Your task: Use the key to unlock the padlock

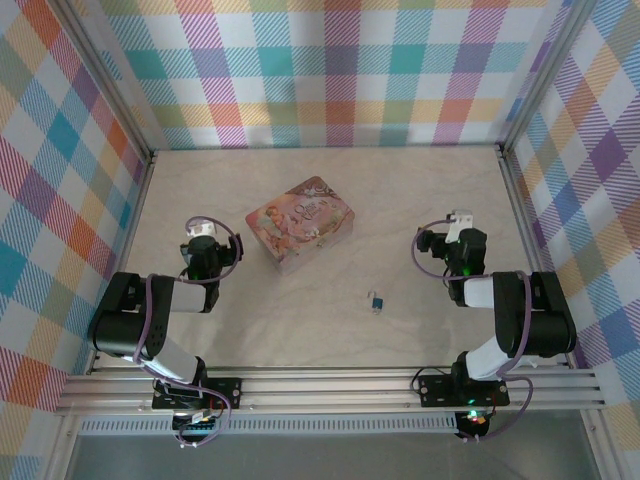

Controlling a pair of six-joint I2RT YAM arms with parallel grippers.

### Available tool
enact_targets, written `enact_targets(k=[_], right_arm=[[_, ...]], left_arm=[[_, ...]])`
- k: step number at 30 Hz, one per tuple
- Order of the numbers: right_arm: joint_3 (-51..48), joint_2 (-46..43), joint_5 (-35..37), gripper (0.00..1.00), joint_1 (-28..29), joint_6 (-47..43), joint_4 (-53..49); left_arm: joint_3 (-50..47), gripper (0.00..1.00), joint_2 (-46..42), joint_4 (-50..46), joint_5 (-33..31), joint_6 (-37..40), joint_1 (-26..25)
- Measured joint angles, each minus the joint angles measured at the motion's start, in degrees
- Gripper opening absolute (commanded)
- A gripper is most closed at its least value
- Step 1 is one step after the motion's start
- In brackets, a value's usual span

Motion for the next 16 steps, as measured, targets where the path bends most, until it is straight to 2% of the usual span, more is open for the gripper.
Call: enact_targets(k=[16], right_arm=[[0.0,0.0,0.02,1.0,0.0,0.0,-0.39]], left_arm=[[0.0,1.0,0.02,0.0,0.02,0.0,0.0]])
